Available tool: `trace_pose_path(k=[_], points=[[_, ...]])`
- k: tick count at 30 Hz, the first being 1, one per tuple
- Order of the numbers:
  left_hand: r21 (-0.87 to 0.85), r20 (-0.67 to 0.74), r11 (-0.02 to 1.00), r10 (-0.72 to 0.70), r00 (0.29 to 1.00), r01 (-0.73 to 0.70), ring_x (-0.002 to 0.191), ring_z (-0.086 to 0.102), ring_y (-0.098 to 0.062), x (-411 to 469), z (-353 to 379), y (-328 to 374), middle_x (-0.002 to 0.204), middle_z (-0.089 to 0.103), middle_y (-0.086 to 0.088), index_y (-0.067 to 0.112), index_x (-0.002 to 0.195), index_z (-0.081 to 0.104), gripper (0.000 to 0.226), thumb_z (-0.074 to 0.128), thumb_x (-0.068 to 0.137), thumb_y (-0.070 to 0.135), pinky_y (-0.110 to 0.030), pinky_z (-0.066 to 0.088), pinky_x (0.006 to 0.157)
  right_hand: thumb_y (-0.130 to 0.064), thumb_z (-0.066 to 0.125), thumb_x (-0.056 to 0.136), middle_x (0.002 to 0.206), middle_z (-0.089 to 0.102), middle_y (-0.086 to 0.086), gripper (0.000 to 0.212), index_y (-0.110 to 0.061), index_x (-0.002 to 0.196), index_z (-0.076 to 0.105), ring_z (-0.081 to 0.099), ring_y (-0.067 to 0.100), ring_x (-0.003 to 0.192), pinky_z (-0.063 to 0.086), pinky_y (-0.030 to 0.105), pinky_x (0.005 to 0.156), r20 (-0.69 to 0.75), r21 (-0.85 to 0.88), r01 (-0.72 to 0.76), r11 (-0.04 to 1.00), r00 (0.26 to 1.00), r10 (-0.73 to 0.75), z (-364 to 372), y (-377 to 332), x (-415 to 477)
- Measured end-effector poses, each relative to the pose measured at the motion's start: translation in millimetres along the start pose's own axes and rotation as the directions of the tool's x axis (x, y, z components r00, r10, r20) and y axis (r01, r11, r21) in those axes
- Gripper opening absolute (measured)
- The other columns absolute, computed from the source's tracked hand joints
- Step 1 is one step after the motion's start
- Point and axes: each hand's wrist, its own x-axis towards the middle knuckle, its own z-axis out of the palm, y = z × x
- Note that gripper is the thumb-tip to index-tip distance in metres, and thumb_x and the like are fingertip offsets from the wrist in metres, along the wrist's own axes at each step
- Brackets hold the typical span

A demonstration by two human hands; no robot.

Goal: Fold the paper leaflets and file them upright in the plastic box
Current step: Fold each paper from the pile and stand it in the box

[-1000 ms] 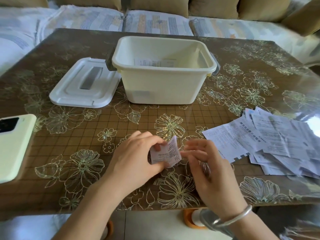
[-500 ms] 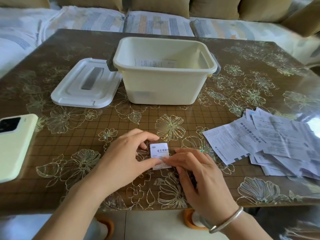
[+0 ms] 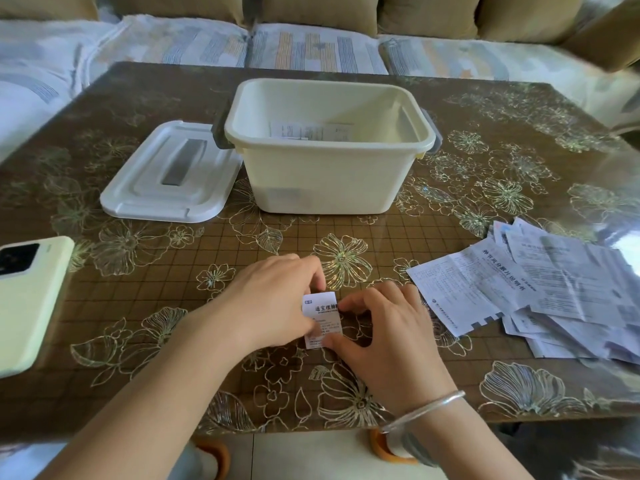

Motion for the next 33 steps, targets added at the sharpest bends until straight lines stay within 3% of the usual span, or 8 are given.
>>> trace_pose_path(k=[7,10,16,19,24,26,28,33], points=[[-0.159,-0.216,0.987,-0.004,0.976,-0.031,0.081,0.055,-0.001,-4,0,-7,0.081,0.060,0.018,0.033,0.073,0.062,0.013,0.073,0.081,0.034,-0.019,0.044,0.067,-0.023,0.076,0.076,0.076,0.061,-0.018,0.018,-0.033,0.081,0.062,0.055,0.002,0.079,0.047,0.022,0.069,-0.062,0.427,0.000,0.904,0.998,0.029,-4,3,4],[-0.346,-0.311,0.933,-0.018,0.950,-0.096,0.072,0.058,0.000,-6,-14,-8,0.075,0.064,0.020,0.031,0.069,0.063,0.016,0.076,0.079,0.033,-0.012,0.043,0.060,-0.022,0.077,0.077,0.069,0.061,-0.022,0.015,-0.033,0.076,0.066,0.052,0.004,0.057,0.039,0.016,0.055,-0.122,0.518,0.022,0.855,0.991,0.048,-16,2,22],[-0.525,-0.522,0.811,-0.068,0.850,-0.257,0.065,0.060,-0.013,10,-55,0,0.069,0.067,0.009,0.027,0.073,0.068,0.015,0.074,0.074,0.041,-0.026,0.046,0.060,-0.023,0.079,0.074,0.057,0.057,-0.025,0.010,-0.028,0.073,0.071,0.056,0.004,0.052,0.041,0.011,0.050,-0.264,0.352,0.262,0.899,0.949,-0.173,-80,-27,86],[-0.492,-0.619,0.823,-0.100,0.779,-0.285,0.076,0.064,-0.008,27,-80,-5,0.077,0.068,0.016,0.031,0.080,0.069,0.011,0.067,0.078,0.042,-0.018,0.050,0.064,-0.022,0.077,0.076,0.059,0.060,-0.023,0.011,-0.029,0.073,0.070,0.061,0.004,0.055,0.046,0.011,0.053,-0.246,0.319,0.327,0.889,0.935,-0.256,-110,-39,123],[-0.320,-0.794,0.936,-0.181,0.581,-0.146,0.082,0.058,0.011,69,-111,-38,0.078,0.061,0.025,0.028,0.085,0.065,0.001,0.065,0.085,0.027,-0.001,0.039,0.067,-0.027,0.074,0.080,0.063,0.059,-0.022,0.004,-0.029,0.078,0.073,0.053,-0.004,0.052,0.040,0.006,0.053,-0.172,0.150,0.341,0.928,0.933,-0.315,-135,-48,208],[-0.314,-0.787,0.946,-0.213,0.580,-0.079,0.082,0.059,0.007,84,-111,-50,0.082,0.063,0.021,0.026,0.087,0.066,0.001,0.065,0.086,0.026,-0.002,0.039,0.067,-0.025,0.072,0.082,0.075,0.068,-0.014,0.002,-0.025,0.083,0.074,0.054,-0.002,0.058,0.040,0.007,0.059,-0.037,0.005,0.383,0.924,0.923,-0.382,-125,-52,233],[-0.334,-0.773,0.941,-0.238,0.588,-0.058,0.085,0.059,0.002,94,-109,-58,0.084,0.066,0.017,0.023,0.086,0.068,0.008,0.063,0.084,0.029,-0.001,0.039,0.070,-0.022,0.068,0.085,0.084,0.071,-0.006,0.007,-0.022,0.087,0.074,0.062,0.010,0.072,0.051,0.022,0.070,0.082,-0.112,0.417,0.902,0.909,-0.409,-109,-57,250],[-0.326,-0.759,0.943,-0.217,0.614,-0.069,0.089,0.057,-0.002,102,-103,-60,0.085,0.061,0.022,0.028,0.084,0.066,0.006,0.065,0.081,0.023,-0.014,0.045,0.071,-0.025,0.068,0.084,0.085,0.070,-0.002,0.007,-0.021,0.088,0.072,0.064,0.020,0.081,0.054,0.033,0.075,0.237,-0.185,0.439,0.879,0.888,-0.394,-88,-58,270]])
